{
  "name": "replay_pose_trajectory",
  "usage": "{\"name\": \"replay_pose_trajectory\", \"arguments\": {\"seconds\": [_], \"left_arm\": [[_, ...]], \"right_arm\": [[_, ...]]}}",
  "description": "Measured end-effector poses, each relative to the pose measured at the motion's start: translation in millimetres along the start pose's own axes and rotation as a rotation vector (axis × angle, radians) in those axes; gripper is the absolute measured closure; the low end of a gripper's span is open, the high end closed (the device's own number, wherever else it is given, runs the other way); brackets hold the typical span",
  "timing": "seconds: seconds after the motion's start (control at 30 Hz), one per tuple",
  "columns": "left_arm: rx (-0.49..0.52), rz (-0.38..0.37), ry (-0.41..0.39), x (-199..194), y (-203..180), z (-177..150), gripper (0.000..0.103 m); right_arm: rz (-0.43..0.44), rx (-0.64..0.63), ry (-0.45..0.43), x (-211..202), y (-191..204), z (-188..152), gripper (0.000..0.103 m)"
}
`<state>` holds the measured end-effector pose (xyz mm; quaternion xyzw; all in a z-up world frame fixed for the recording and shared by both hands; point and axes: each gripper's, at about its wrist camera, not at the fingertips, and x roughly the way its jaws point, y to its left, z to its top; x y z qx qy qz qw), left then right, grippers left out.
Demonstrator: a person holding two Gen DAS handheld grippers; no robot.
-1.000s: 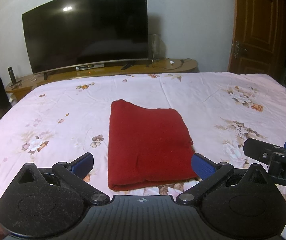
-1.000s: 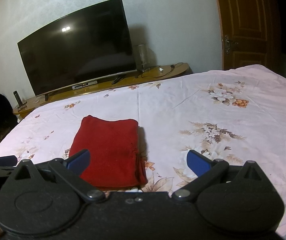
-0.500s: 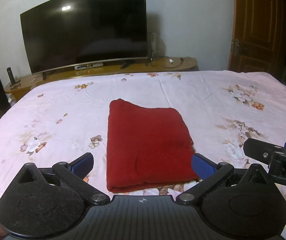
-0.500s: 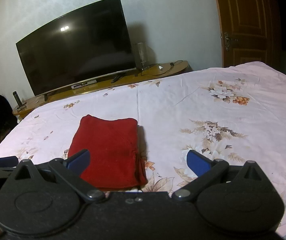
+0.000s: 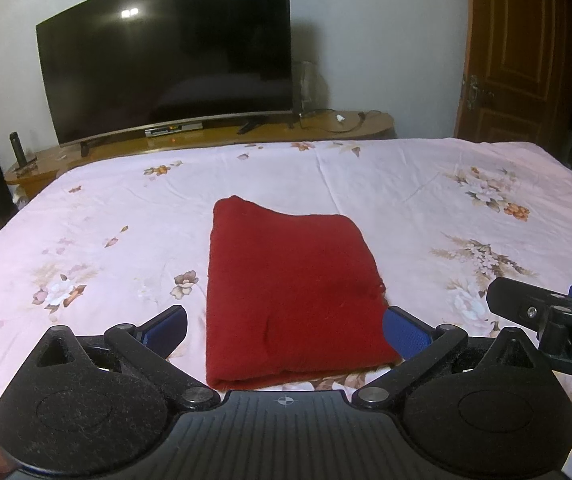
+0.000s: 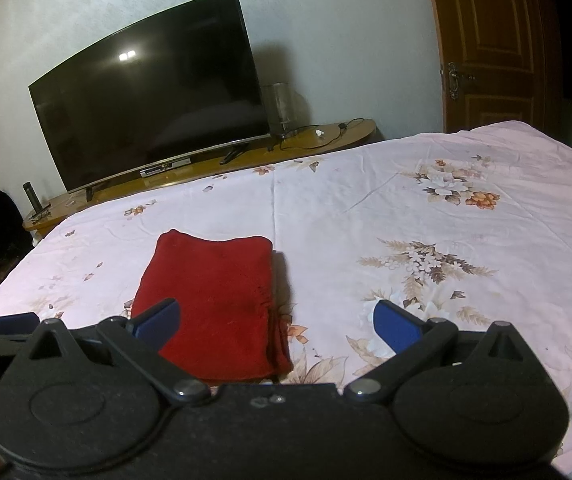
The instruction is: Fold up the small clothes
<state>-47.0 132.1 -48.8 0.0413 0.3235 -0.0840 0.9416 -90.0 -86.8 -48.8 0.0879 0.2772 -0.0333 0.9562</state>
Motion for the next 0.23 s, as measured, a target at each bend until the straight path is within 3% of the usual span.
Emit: {"name": "replay_pose_trajectory", "arguments": {"seconds": [0.23], "left_arm": [[0.018, -0.011, -0.072, 7.7, -2.4, 2.8, 0.000]], "right_arm": [[0.002, 0.008, 0.004, 8.7, -2.3, 3.5, 0.001]]}}
